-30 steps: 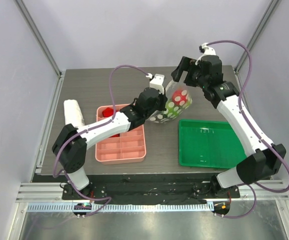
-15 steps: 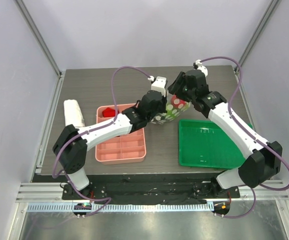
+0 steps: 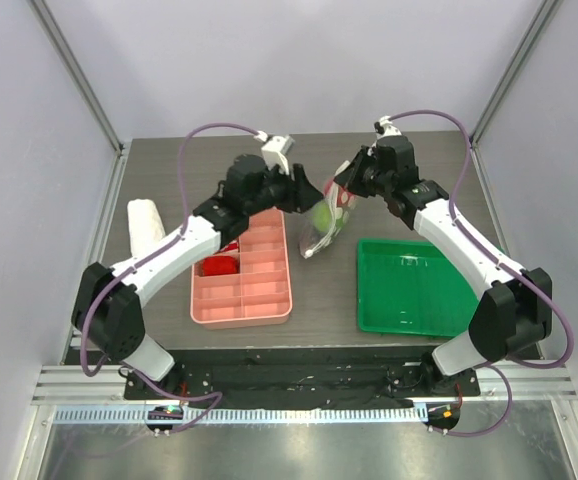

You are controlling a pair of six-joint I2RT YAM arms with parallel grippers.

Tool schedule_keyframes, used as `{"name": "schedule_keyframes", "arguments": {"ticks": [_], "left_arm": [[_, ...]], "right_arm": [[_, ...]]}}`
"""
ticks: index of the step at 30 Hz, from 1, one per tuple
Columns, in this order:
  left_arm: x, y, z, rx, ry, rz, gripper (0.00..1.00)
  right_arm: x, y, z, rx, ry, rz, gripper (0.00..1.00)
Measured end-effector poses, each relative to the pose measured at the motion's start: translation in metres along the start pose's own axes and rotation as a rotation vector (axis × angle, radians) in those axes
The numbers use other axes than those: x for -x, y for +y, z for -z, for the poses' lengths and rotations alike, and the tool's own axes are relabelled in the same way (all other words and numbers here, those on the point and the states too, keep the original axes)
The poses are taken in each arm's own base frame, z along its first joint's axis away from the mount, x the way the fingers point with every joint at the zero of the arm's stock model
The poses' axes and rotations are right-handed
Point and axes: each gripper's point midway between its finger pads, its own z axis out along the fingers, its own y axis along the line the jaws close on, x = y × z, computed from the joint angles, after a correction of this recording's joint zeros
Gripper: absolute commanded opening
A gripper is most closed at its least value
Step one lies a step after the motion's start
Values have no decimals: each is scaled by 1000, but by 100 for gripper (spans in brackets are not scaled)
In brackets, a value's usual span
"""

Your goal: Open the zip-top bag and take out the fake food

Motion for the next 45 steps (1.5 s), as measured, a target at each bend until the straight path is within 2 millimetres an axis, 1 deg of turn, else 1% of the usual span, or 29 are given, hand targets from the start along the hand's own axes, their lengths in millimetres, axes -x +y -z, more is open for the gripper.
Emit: {"name": "schedule_keyframes", "arguments": {"ticks": [3, 4, 5, 7, 10, 12, 15, 19, 21, 22, 23, 25, 26, 28, 29, 30, 31, 32, 34, 35, 37, 39, 42, 45], "left_arm": [[15, 11, 7, -38, -9, 55, 43], [16, 11, 7, -54, 0, 67, 43], [16, 7, 4, -81, 8, 82, 43], [8, 0, -4, -124, 36, 107, 41], [-10, -2, -13, -143, 85, 145, 41], [-17, -2, -17, -144, 103, 152, 40], [-21, -4, -19, -137, 112, 148, 35], [-23, -4, -20, -96, 116, 136, 32], [-23, -3, -22, -65, 117, 122, 33], [-23, -3, -22, -50, 119, 115, 37], [-22, -4, -24, -33, 118, 107, 44], [-23, -2, -27, 3, 121, 87, 45], [-22, -1, -30, 23, 122, 82, 39], [-23, 2, -36, 58, 125, 72, 15], [-24, 5, -40, 80, 132, 58, 0], [-25, 8, -44, 97, 136, 49, 0], [-26, 12, -47, 116, 138, 44, 0], [-27, 15, -49, 128, 141, 36, 0], [-31, 22, -48, 153, 154, 26, 0], [-33, 24, -47, 164, 160, 20, 0], [-33, 28, -46, 176, 162, 6, 0], [-31, 32, -46, 187, 158, 2, 0], [-26, 35, -43, 186, 149, 6, 0], [-20, 35, -40, 177, 137, 10, 0]], "right_arm": [[2, 11, 1, 74, 11, 28, 2], [1, 13, 1, 90, 15, 32, 2], [1, 16, 2, 112, 21, 34, 2], [1, 22, 3, 149, 28, 37, 2], [1, 29, 4, 187, 32, 41, 2], [1, 29, 4, 197, 34, 40, 2], [0, 29, 4, 207, 42, 38, 2], [0, 30, 4, 216, 45, 33, 2], [-1, 30, 4, 221, 45, 27, 2], [-1, 31, 4, 222, 45, 21, 2], [-1, 31, 3, 224, 43, 13, 2], [-3, 31, 3, 225, 44, -6, 2], [-3, 31, 2, 226, 44, -14, 2], [-5, 30, 2, 225, 46, -34, 2], [-5, 30, 2, 224, 48, -39, 2], [-6, 29, 2, 221, 48, -40, 3], [-6, 28, 2, 218, 49, -39, 7], [-6, 27, 2, 213, 49, -35, 22], [-8, 23, 3, 197, 53, -20, 37], [-8, 22, 4, 191, 53, -3, 52], [-8, 19, 7, 181, 52, 30, 62], [-8, 17, 13, 178, 50, 68, 68], [-7, 20, 22, 198, 45, 116, 69], [-15, 19, 29, 217, 57, 145, 68]]}}
